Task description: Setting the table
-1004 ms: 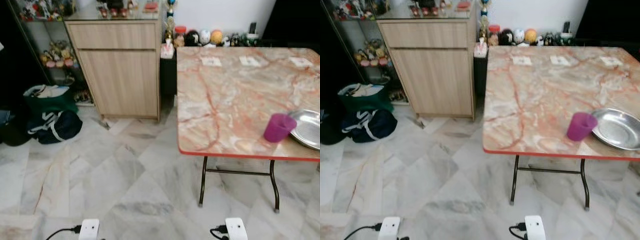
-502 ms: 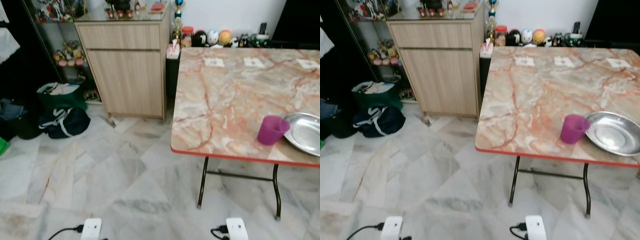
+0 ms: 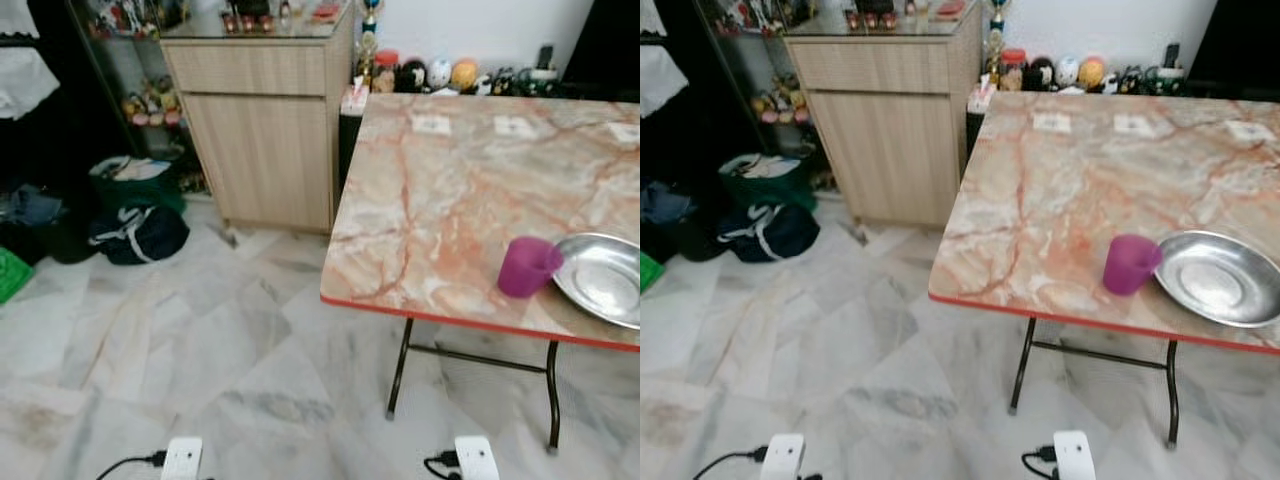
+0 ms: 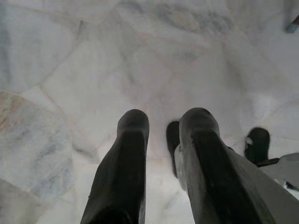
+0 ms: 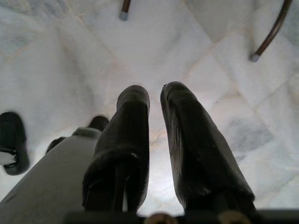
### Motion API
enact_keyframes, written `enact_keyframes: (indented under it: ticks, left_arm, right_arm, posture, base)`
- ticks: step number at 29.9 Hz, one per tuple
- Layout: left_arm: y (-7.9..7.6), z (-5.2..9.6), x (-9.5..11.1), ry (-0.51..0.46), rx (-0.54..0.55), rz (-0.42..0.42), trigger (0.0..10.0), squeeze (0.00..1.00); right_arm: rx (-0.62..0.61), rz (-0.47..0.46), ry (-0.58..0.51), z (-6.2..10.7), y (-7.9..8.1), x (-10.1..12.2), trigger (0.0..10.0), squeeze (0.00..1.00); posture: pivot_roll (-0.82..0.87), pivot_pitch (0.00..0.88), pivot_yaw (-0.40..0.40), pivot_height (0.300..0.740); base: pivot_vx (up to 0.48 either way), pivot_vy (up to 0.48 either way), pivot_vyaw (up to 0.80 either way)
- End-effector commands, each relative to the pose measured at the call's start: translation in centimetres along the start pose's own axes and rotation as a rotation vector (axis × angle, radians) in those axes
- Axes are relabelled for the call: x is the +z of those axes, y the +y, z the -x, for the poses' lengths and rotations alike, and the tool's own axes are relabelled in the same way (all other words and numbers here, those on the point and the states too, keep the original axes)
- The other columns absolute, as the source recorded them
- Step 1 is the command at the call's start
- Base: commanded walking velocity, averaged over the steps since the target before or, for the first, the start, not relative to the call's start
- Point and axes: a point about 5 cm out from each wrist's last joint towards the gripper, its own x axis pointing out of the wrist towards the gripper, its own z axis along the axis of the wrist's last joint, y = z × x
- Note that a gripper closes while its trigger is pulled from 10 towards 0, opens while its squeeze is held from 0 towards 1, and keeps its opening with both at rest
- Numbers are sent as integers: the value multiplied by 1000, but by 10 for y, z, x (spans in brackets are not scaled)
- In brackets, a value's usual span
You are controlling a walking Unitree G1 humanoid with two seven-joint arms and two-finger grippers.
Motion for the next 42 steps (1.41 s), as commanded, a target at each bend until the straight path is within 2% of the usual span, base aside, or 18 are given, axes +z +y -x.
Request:
enact_keyframes:
  ticks: [1, 15, 17, 21, 28, 42]
  left_arm:
    - [2, -4, 26, -63, 13, -104, 10000, 0]
    - [-1, -4, 26, -68, 5, -110, 10000, 0]
    - [0, -4, 27, -71, 10, -106, 10000, 0]
    - [-1, -4, 27, -63, 2, -100, 10000, 0]
    - [0, -4, 26, -62, 9, -91, 10000, 0]
    - [1, -3, 15, -26, 26, -58, 10000, 0]
  right_arm:
    - [27, -429, -42, -3, -17, 19, 10000, 0]
    - [25, -420, -40, -3, -18, 18, 10000, 0]
    - [19, -445, -40, -3, -19, 18, 10000, 0]
    - [26, -409, -42, -3, -20, 18, 10000, 0]
    - [22, -417, -37, -3, -21, 17, 10000, 0]
    - [37, -415, -54, -3, -21, 20, 10000, 0]
  posture:
    - [-49, 0, 20, 740]
    - [-44, 0, 17, 740]
    - [-46, 0, 18, 740]
    - [-45, 0, 16, 740]
    - [-40, 0, 11, 740]
    - [-39, 0, 8, 740]
  base:
    - [0, -480, 0]
    - [0, -480, 0]
    - [0, -452, -719]
    - [0, 0, -748]
    - [0, 0, -737]
    - [0, 70, 0]
